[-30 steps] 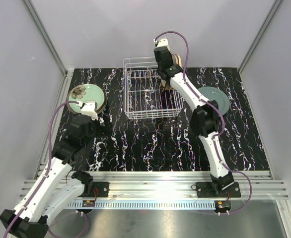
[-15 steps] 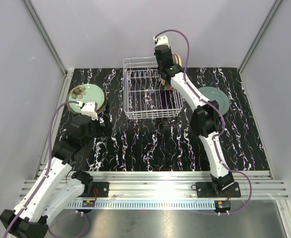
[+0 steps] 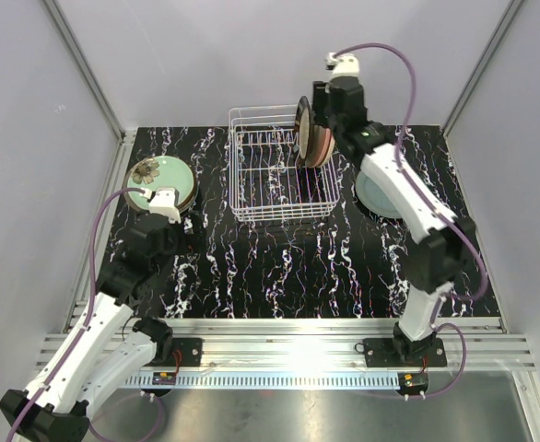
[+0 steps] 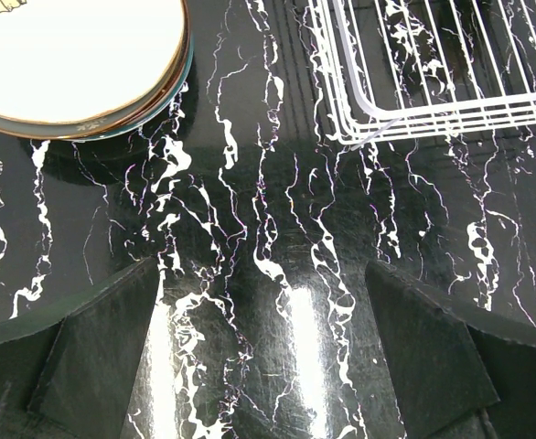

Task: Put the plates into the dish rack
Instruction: Insert the plate into the dish rack, then grab a plate with the right arm

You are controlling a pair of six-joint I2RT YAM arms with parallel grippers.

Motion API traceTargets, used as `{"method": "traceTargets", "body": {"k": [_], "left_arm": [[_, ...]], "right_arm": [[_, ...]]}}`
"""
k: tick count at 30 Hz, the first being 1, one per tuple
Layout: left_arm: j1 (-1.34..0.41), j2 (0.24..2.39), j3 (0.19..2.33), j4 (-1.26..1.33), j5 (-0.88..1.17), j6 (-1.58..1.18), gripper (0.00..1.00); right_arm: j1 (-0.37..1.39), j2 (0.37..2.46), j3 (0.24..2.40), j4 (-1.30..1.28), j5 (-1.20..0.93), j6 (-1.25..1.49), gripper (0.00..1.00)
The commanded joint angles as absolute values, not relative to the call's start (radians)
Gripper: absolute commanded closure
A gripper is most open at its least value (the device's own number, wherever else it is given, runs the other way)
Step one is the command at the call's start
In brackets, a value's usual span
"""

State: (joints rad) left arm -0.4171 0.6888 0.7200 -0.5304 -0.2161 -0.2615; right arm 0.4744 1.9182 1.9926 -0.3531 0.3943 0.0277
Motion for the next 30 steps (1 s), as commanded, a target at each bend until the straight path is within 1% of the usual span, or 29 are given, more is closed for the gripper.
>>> {"method": "traceTargets", "body": {"k": [1, 3, 4, 6, 7, 8, 9, 10, 11, 12, 13, 14, 16, 19, 25, 26, 30], "left_arm": [[-0.417, 0.678, 0.767, -0.506, -0.252, -0.252, 0.01], [-0.417, 0.675, 0.767, -0.505, -0.253, -0.253, 0.01], [-0.417, 0.672, 0.767, -0.505, -0.252, -0.253, 0.01], [-0.417, 0.669, 0.764, -0.503, -0.249, -0.253, 0.01], [-0.419, 0.669, 0.765, -0.503, -0.249, -0.253, 0.01], [-0.419, 0.669, 0.764, -0.503, -0.247, -0.255, 0.01], [-0.419, 0.669, 0.765, -0.503, -0.245, -0.255, 0.01], [-0.419, 0.669, 0.765, -0.503, -0.245, -0.255, 0.01], [-0.417, 0.669, 0.765, -0.505, -0.245, -0.253, 0.01], [-0.417, 0.669, 0.764, -0.503, -0.245, -0.253, 0.01], [-0.419, 0.667, 0.765, -0.505, -0.247, -0.255, 0.01], [-0.419, 0.667, 0.765, -0.503, -0.248, -0.255, 0.01], [-0.417, 0.667, 0.765, -0.505, -0.249, -0.255, 0.01], [-0.419, 0.667, 0.765, -0.505, -0.247, -0.255, 0.01], [-0.417, 0.67, 0.764, -0.503, -0.244, -0.255, 0.01], [-0.417, 0.672, 0.765, -0.503, -0.242, -0.253, 0.01], [-0.417, 0.675, 0.765, -0.503, -0.238, -0.252, 0.01]], "right_arm": [[0.394, 1.71, 1.765, -0.307, 0.292, 0.258, 0.41], [0.299, 1.585, 1.636, -0.258, 0.212, 0.387, 0.41], [0.266, 1.547, 1.503, -0.238, 0.189, 0.423, 0.41], [0.161, 1.452, 1.386, -0.19, 0.146, 0.501, 0.41], [0.123, 1.43, 1.29, -0.18, 0.128, 0.524, 0.41], [0.088, 1.407, 1.246, -0.175, 0.106, 0.549, 0.41], [0.01, 1.367, 1.202, -0.17, 0.063, 0.596, 0.41], [-0.032, 1.347, 1.112, -0.16, 0.043, 0.618, 0.41], [-0.064, 1.327, 1.062, -0.114, 0.019, 0.638, 0.41], [-0.136, 1.292, 1.013, -0.086, -0.039, 0.679, 0.41], [-0.167, 1.278, 0.924, -0.06, -0.066, 0.698, 0.41], [-0.205, 1.269, 0.885, -0.01, -0.128, 0.716, 0.41], [-0.294, 1.256, 0.781, 0.056, -0.187, 0.774, 0.41], [-0.366, 1.261, 0.66, 0.171, -0.27, 0.839, 0.41], [-0.416, 1.315, 0.514, 0.366, -0.331, 0.928, 0.41], [-0.428, 1.324, 0.497, 0.432, -0.345, 0.945, 0.41], [-0.434, 1.406, 0.43, 0.578, -0.364, 1.011, 0.41]]}}
